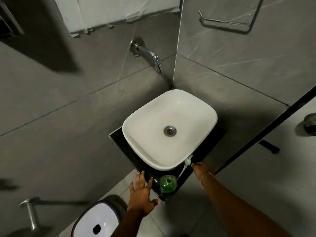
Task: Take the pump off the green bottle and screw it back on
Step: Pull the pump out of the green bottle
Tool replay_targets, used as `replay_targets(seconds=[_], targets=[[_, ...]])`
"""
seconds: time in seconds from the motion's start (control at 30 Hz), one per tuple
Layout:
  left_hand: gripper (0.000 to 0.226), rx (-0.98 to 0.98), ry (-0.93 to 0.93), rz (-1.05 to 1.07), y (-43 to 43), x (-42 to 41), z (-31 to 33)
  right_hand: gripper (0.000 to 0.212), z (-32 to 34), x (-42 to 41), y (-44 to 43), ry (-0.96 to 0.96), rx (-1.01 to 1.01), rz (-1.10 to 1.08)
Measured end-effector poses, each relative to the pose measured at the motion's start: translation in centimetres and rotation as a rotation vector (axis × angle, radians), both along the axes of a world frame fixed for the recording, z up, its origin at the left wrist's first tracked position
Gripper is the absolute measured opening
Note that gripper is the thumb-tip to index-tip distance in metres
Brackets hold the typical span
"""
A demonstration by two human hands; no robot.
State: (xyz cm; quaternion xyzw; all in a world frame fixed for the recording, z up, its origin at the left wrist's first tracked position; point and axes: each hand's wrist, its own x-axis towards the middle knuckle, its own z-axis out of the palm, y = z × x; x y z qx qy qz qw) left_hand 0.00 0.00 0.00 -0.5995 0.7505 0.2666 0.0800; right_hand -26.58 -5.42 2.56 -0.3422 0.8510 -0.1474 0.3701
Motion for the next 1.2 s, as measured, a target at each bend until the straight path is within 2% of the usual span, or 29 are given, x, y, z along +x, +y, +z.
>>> replay_targets(seconds=[0.2, 0.47, 0.63, 0.73, 0.8, 0.87, 0.9, 0.97, 1.0, 1.07, 1.13, 1.2], targets=[[0.091, -0.044, 0.096, 0.069, -0.6, -1.7, -1.5, 0.045, -0.8, -0.1, -1.4, -0.061, 0.004, -0.123], [0.063, -0.074, 0.214, 0.151, -0.9, -2.3, -1.9, 0.052, -2.5, -0.1, -2.5, -0.085, 0.011, -0.154], [0.061, -0.085, 0.228, 0.156, -0.9, -2.5, -1.9, 0.054, -3.2, 0.0, -2.8, -0.091, -0.003, -0.210], [0.060, -0.096, 0.252, 0.165, -0.8, -2.5, -1.9, 0.058, -3.1, 0.0, -2.5, -0.182, 0.001, -0.280], [0.060, -0.104, 0.256, 0.172, -0.7, -2.4, -1.9, 0.060, -2.1, 0.0, -1.7, -0.246, -0.009, -0.351], [0.060, -0.113, 0.244, 0.170, -0.7, -2.4, -2.0, 0.061, -0.1, 0.2, -0.1, -0.226, -0.042, -0.410], [0.060, -0.114, 0.241, 0.170, -0.7, -2.4, -2.1, 0.058, 1.2, 0.4, 0.9, -0.183, -0.097, -0.445], [0.060, -0.109, 0.240, 0.170, -0.8, -2.4, -2.2, 0.052, 3.4, 1.3, 3.4, -0.132, -0.333, -0.492], [0.060, -0.107, 0.241, 0.172, -0.8, -2.4, -2.3, 0.052, 4.6, 2.0, 4.6, -0.123, -0.461, -0.481], [0.058, -0.110, 0.237, 0.169, -0.8, -2.4, -2.5, 0.038, 6.9, 3.8, 6.5, -0.087, -0.655, -0.404], [0.057, -0.124, 0.229, 0.156, -0.9, -2.3, -2.6, 0.023, 8.5, 5.7, 7.6, -0.018, -0.761, -0.341], [0.058, -0.132, 0.220, 0.147, -1.0, -2.3, -2.7, 0.017, 8.9, 7.0, 7.9, 0.049, -0.815, -0.260]])
